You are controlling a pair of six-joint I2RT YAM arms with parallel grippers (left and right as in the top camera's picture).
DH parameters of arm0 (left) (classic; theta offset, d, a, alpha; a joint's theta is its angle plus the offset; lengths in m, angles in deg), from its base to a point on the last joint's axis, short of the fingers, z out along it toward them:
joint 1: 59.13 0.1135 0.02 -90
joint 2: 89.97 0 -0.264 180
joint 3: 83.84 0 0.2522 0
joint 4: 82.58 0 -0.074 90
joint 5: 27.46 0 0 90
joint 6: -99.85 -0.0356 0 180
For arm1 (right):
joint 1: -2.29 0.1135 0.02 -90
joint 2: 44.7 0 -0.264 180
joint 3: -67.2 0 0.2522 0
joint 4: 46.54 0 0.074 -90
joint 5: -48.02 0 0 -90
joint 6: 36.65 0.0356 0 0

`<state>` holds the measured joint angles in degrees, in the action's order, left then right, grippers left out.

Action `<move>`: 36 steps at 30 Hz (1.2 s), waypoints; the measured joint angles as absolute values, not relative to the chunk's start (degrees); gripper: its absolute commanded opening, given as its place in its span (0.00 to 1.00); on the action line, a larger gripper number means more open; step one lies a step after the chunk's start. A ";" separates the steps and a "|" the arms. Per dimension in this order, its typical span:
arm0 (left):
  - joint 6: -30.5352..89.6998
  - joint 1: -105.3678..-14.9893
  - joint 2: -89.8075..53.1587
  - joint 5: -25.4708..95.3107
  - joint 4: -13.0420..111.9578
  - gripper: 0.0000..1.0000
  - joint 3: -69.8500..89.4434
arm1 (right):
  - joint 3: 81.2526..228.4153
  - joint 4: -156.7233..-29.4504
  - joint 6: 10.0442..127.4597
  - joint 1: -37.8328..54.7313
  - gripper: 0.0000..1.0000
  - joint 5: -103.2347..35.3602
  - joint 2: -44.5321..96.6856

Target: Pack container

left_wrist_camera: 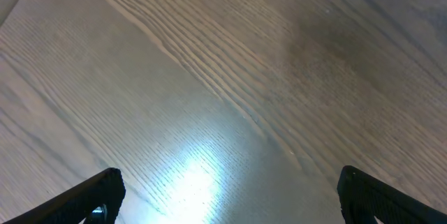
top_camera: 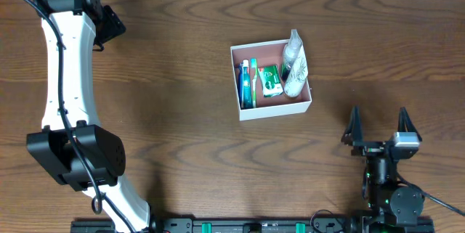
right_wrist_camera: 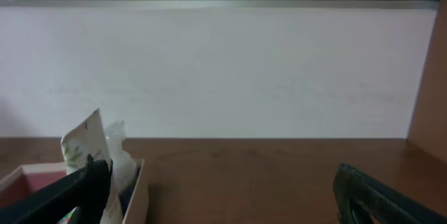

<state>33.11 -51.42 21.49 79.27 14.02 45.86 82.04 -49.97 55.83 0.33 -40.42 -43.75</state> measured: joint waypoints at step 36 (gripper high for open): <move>33.11 -51.40 21.49 79.27 14.02 0.98 45.86 | 81.41 -64.20 50.13 2.80 0.99 -40.46 -44.01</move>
